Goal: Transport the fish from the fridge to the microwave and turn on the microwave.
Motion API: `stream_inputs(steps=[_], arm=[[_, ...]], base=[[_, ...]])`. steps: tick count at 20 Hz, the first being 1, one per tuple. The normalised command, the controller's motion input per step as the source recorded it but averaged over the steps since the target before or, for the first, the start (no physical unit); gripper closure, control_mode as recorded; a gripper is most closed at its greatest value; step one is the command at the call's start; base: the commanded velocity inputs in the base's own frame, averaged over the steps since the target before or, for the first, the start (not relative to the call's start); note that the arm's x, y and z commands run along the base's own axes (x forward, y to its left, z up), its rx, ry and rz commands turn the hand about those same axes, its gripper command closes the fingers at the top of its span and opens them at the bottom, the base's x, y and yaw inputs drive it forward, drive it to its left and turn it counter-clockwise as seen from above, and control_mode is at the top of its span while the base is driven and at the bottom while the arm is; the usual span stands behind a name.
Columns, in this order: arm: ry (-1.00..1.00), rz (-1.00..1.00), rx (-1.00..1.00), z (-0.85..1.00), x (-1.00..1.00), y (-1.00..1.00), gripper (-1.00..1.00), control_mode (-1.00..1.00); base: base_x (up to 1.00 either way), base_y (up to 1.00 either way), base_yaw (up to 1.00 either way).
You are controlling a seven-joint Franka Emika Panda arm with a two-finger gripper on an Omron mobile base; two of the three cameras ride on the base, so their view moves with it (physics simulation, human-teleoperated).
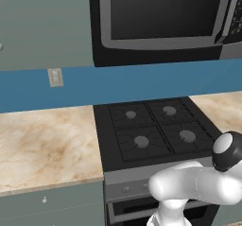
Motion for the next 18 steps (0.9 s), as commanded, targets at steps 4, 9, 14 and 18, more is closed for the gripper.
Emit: stream_inputs(steps=[4, 9, 14, 18], arm=[[-0.01, -0.02, 0.02, -0.15, 0.00, -0.07, 1.00, -1.00], [0.00, -0.05, 0.02, -0.04, 0.00, -0.04, 1.00, -1.00], [0.00, -0.03, 0.03, -0.01, 0.00, -0.15, 1.00, -1.00], [0.00, -0.02, 0.07, 0.00, 0.00, -0.16, 1.00, -1.00]], base=[[0.00, 0.00, 0.00], [0.00, 0.00, 0.00], [0.00, 0.00, 0.00], [0.00, 0.00, 0.00]])
